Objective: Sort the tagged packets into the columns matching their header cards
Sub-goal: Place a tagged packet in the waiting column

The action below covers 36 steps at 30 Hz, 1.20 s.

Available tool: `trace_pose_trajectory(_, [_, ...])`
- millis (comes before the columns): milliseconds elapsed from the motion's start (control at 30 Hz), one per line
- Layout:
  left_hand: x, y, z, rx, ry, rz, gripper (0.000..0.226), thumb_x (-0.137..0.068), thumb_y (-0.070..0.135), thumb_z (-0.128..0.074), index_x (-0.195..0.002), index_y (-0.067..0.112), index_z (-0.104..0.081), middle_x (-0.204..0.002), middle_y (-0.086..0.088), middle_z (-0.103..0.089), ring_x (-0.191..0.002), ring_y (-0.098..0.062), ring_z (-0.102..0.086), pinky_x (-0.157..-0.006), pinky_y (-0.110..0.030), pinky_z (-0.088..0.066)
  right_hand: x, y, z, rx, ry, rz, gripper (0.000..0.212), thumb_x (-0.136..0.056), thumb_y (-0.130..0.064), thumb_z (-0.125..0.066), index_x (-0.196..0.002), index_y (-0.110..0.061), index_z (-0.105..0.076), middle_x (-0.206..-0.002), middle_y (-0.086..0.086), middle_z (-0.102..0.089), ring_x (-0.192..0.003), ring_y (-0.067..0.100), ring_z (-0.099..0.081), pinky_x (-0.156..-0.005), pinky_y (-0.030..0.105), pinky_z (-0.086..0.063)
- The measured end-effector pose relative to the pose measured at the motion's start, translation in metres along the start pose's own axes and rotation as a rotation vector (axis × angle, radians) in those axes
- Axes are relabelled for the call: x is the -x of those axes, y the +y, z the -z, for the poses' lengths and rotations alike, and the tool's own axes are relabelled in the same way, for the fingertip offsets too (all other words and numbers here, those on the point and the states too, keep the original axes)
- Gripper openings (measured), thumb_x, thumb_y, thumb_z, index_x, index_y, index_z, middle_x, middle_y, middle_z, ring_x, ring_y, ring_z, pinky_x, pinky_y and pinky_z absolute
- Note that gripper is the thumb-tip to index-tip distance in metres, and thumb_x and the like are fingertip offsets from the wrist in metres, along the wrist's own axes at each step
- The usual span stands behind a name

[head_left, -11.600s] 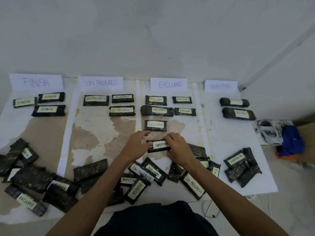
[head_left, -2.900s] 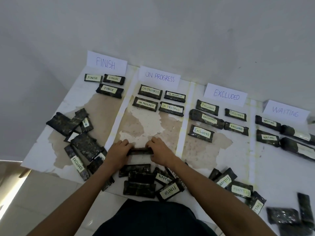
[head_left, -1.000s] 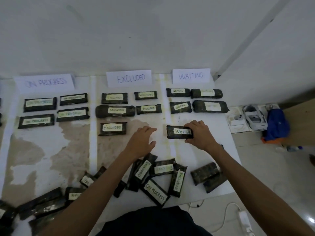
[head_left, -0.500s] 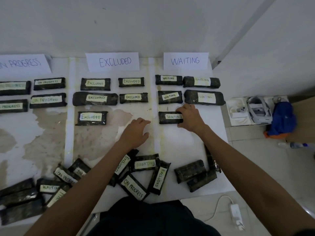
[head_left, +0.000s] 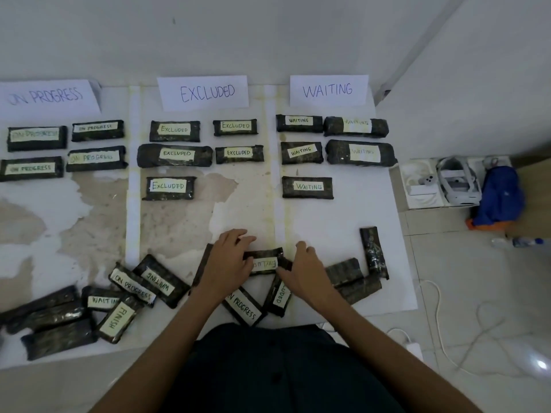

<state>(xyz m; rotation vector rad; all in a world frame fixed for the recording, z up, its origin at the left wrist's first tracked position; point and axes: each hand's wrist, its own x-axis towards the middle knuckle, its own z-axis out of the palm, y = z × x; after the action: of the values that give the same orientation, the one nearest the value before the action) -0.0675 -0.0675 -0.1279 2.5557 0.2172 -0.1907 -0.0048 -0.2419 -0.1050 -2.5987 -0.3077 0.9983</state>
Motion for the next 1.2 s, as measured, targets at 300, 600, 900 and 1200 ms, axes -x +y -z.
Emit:
trace_pose_trajectory(300, [0.017,-0.012,-0.003,-0.025,-0.040,-0.015,0.045,-0.074,0.011,-0.062,-0.118,0.008,-0.059,-0.131,-0.019,-0.051,-0.123,-0.039,-0.045,-0.100,-0.049,-0.040,0.013,0.000,-0.060,0.153,0.107,-0.055,0.101,-0.072,-0.056,-0.066,-0.143,-0.009,-0.012,-0.134,0.020,-0.029,-0.094,0.022,-0.036,-0.071,0.025,-0.044])
trace_pose_trajectory(600, [0.019,-0.010,0.011,0.030,-0.022,-0.048,0.044,-0.079,0.020,-0.055,-0.123,0.013,-0.054,-0.134,-0.012,-0.048,-0.124,-0.033,-0.041,-0.099,-0.046,-0.040,0.031,-0.007,-0.050,-0.163,0.303,0.128,0.080,-0.060,-0.003,-0.073,-0.128,-0.004,-0.032,-0.128,0.013,-0.026,-0.093,0.020,-0.046,-0.073,0.017,-0.041])
trace_pose_trajectory(900, [0.008,0.015,0.030,0.671,-0.135,0.295,0.031,-0.091,0.025,-0.056,-0.122,0.026,-0.053,-0.102,0.006,-0.062,-0.091,-0.002,-0.058,-0.071,-0.010,-0.046,0.021,-0.023,-0.016,-0.240,0.074,0.352,0.065,-0.074,-0.001,-0.065,-0.129,-0.015,-0.035,-0.127,0.005,-0.045,-0.110,0.020,-0.050,-0.085,0.026,-0.045])
trace_pose_trajectory(1200, [0.008,0.001,0.027,0.814,-0.056,0.407,0.029,-0.085,0.014,-0.062,-0.113,0.023,-0.058,-0.106,-0.002,-0.067,-0.090,-0.016,-0.065,-0.073,-0.033,-0.059,0.009,-0.019,-0.001,0.158,0.221,0.384,0.069,-0.072,-0.037,-0.071,-0.133,-0.018,-0.043,-0.125,0.004,-0.052,-0.110,0.024,-0.050,-0.092,0.037,-0.040])
